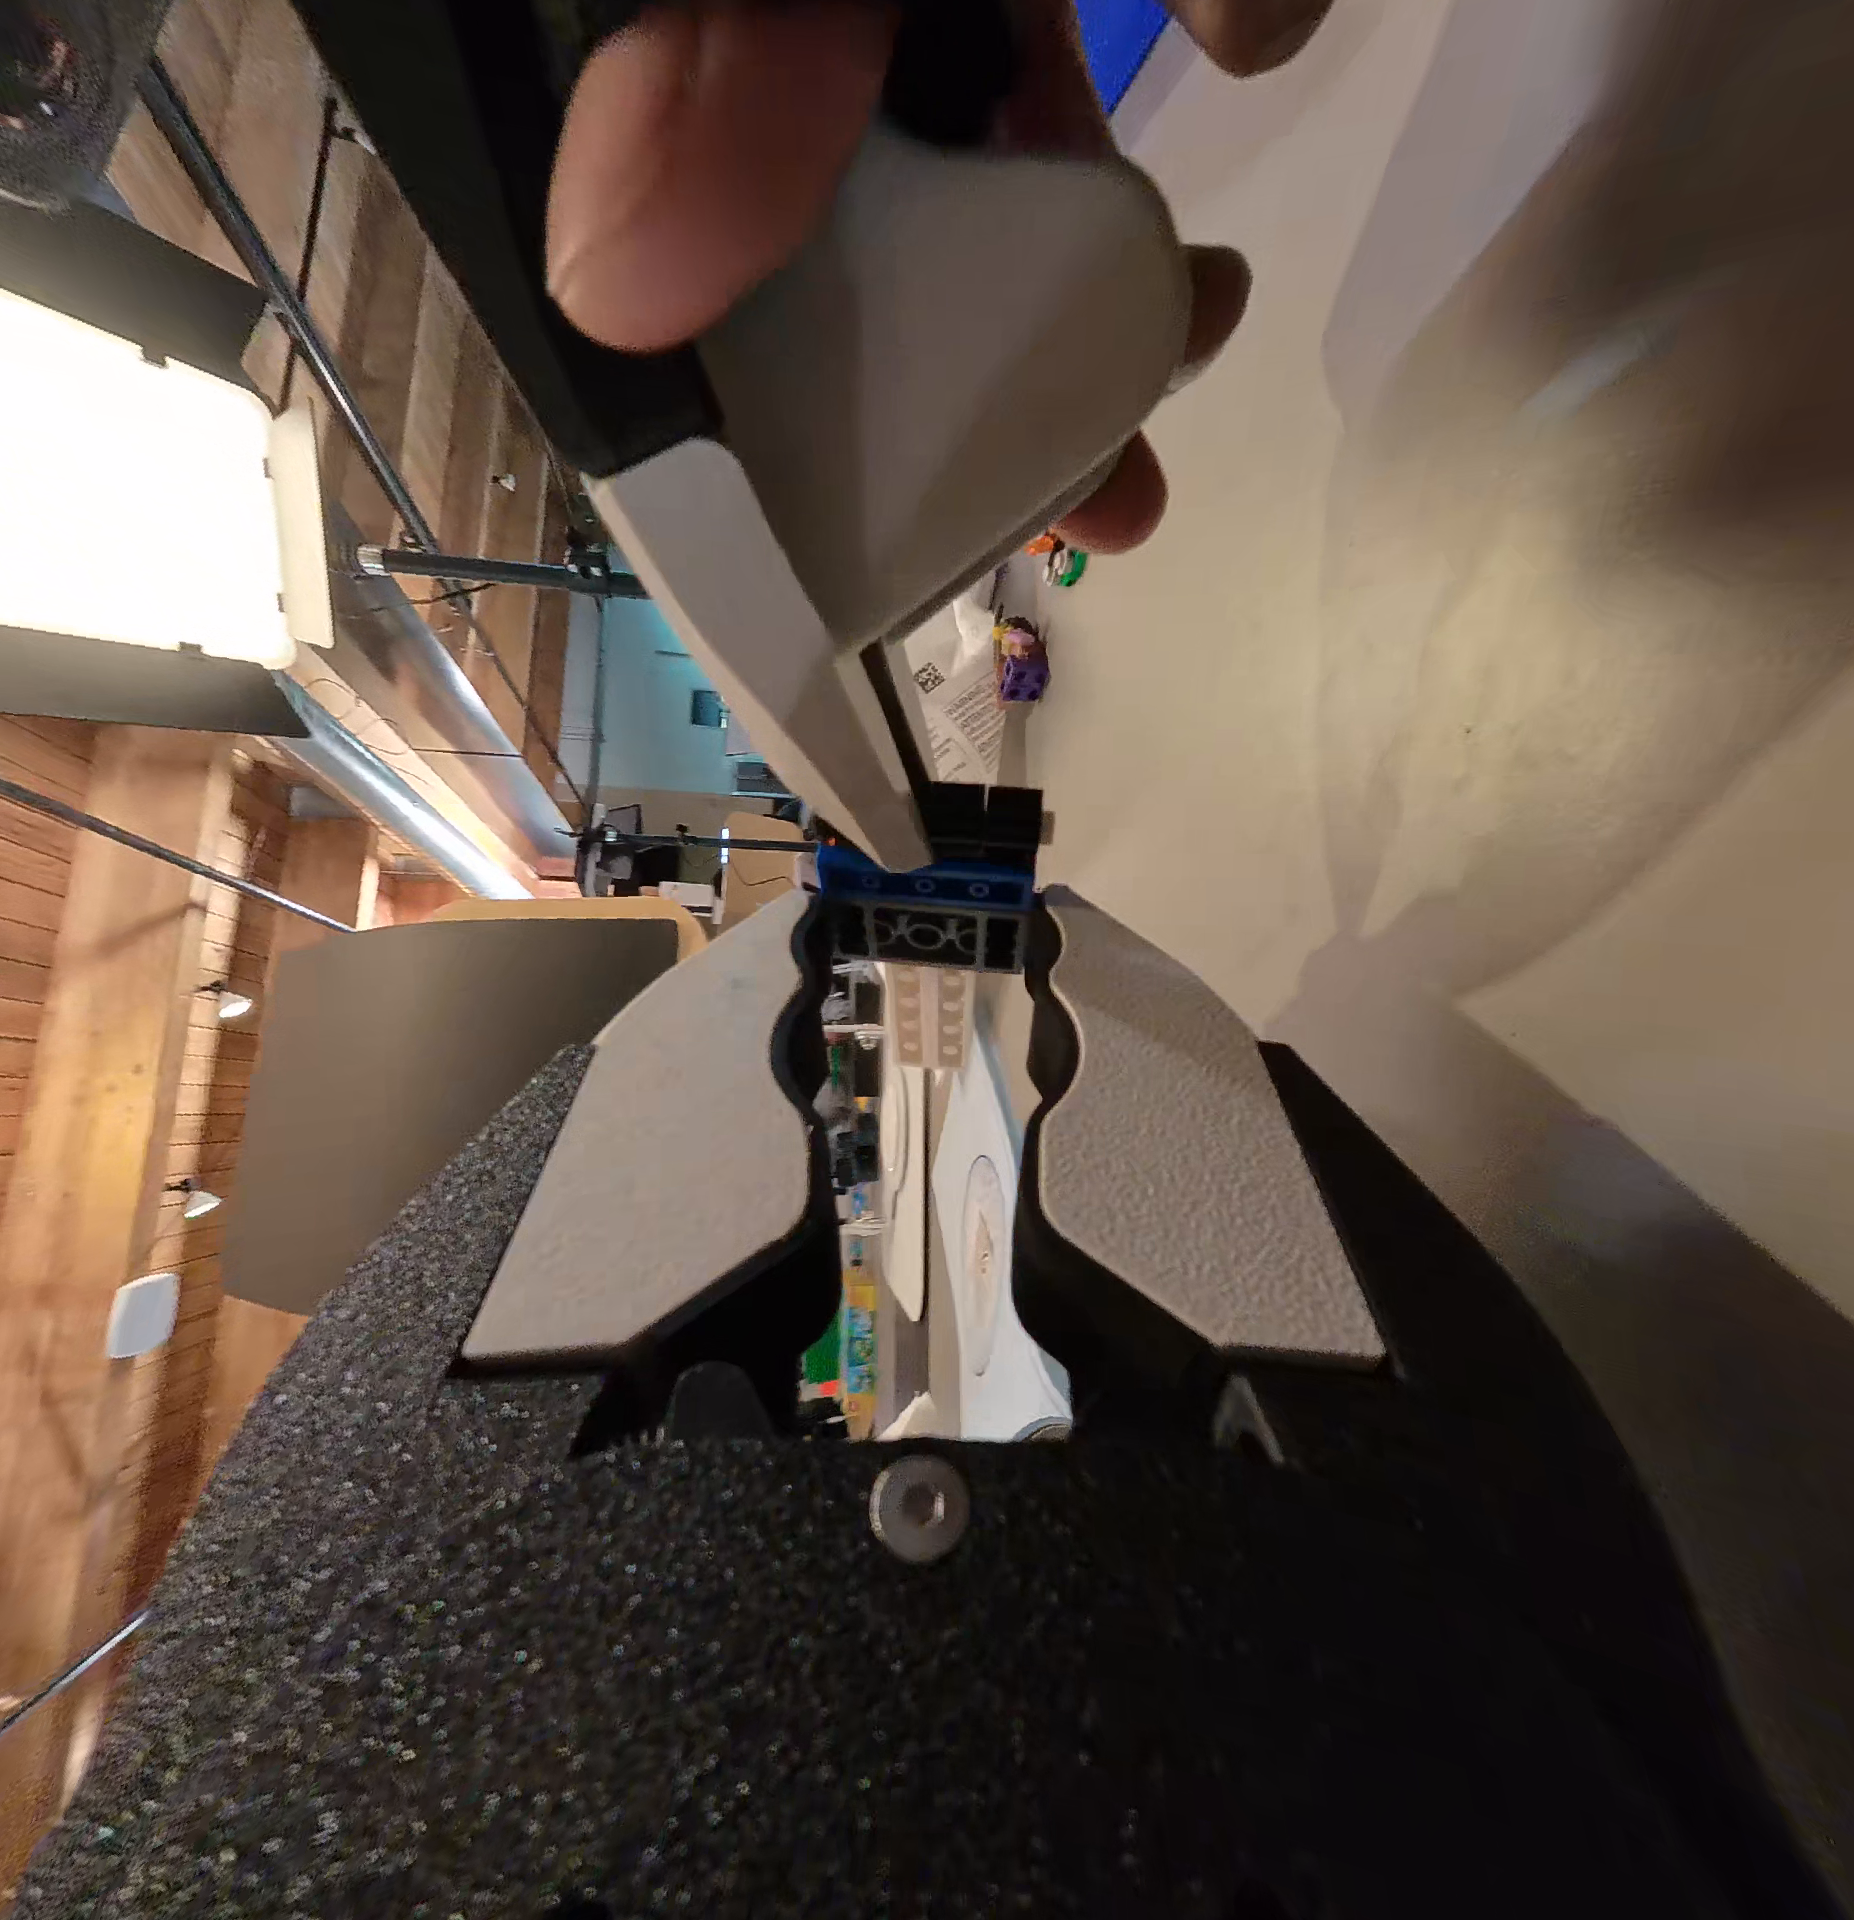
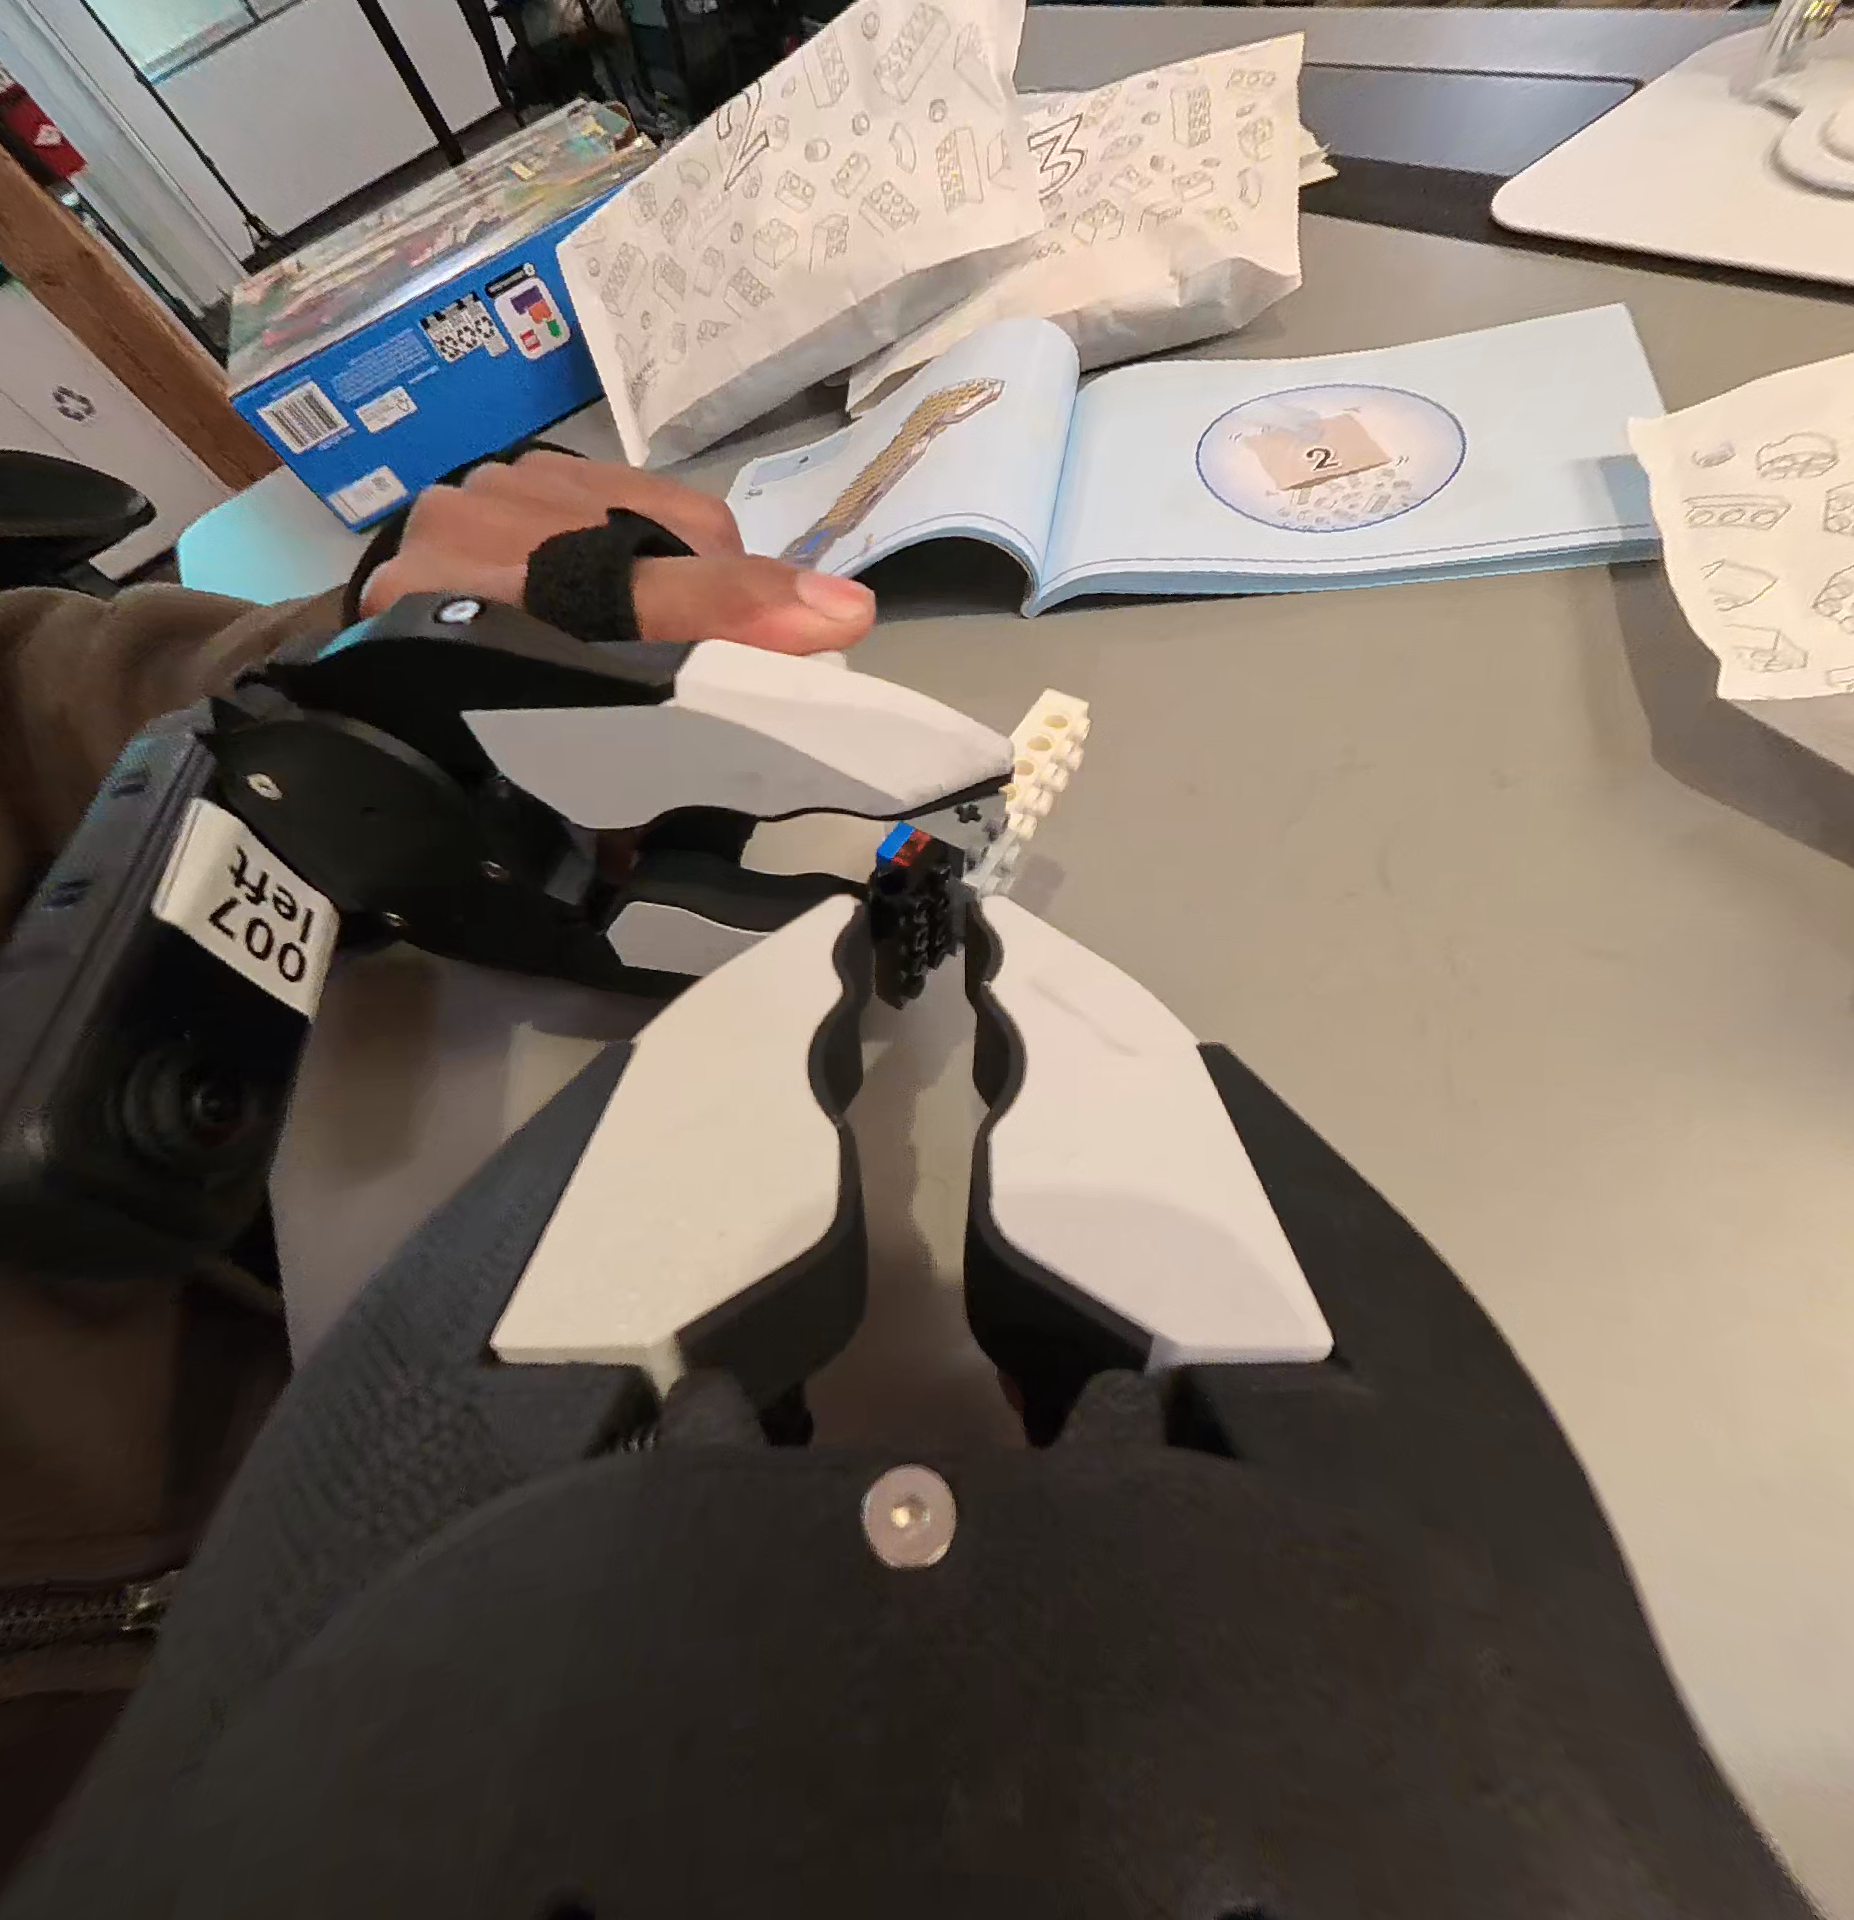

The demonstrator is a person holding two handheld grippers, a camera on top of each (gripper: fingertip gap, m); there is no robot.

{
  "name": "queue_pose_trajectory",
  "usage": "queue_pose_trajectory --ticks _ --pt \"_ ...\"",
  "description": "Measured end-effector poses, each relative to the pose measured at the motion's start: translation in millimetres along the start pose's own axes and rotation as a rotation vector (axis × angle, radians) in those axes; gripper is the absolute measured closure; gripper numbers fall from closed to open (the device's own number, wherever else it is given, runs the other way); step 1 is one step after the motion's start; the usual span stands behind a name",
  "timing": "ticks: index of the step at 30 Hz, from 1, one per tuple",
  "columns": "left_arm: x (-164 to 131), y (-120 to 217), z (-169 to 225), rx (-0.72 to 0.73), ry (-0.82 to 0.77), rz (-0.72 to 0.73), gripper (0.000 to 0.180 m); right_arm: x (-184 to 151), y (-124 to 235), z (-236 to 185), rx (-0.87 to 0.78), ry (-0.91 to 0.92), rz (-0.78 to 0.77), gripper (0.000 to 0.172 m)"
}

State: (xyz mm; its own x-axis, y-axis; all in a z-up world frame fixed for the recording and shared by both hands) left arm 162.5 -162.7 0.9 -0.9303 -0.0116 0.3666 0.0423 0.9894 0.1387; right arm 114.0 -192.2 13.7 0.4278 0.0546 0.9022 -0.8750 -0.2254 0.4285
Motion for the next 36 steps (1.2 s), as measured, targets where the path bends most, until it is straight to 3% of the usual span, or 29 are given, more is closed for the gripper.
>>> queue_pose_trajectory --ticks 7,17,22,28,36 --pt "2.6 1.6 -2.0 0.057 -0.036 0.008 0.146 -1.4 2.9 1.9 0.060 -0.116 0.087 0.160" --pt "7.0 2.8 1.6 0.052 -0.033 0.037 0.146 -10.5 7.3 12.2 0.269 -0.547 0.222 0.162" --pt "6.0 2.9 2.8 0.052 -0.046 0.047 0.146 -13.4 5.8 14.0 0.334 -0.662 0.254 0.161" --pt "4.8 6.0 4.1 -0.091 0.122 0.137 0.145 -12.6 7.8 7.1 0.220 -0.275 0.191 0.162" --pt "3.8 21.4 -2.1 -0.419 0.415 0.275 0.131 -14.8 16.8 0.7 0.084 0.242 0.116 0.162"
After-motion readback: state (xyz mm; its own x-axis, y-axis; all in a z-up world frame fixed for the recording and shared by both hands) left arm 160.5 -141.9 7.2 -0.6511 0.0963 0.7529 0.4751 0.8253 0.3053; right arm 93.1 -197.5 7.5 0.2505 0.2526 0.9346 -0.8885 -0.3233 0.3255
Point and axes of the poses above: each gripper's, where its closed fingertips meet, y back along the fingers, x out of its top, z = x × y across the jaws, the point moved 4 cm from there along y, back along the fingers, and after that the axes turned 14 degrees about y, right-handed, at the moved point
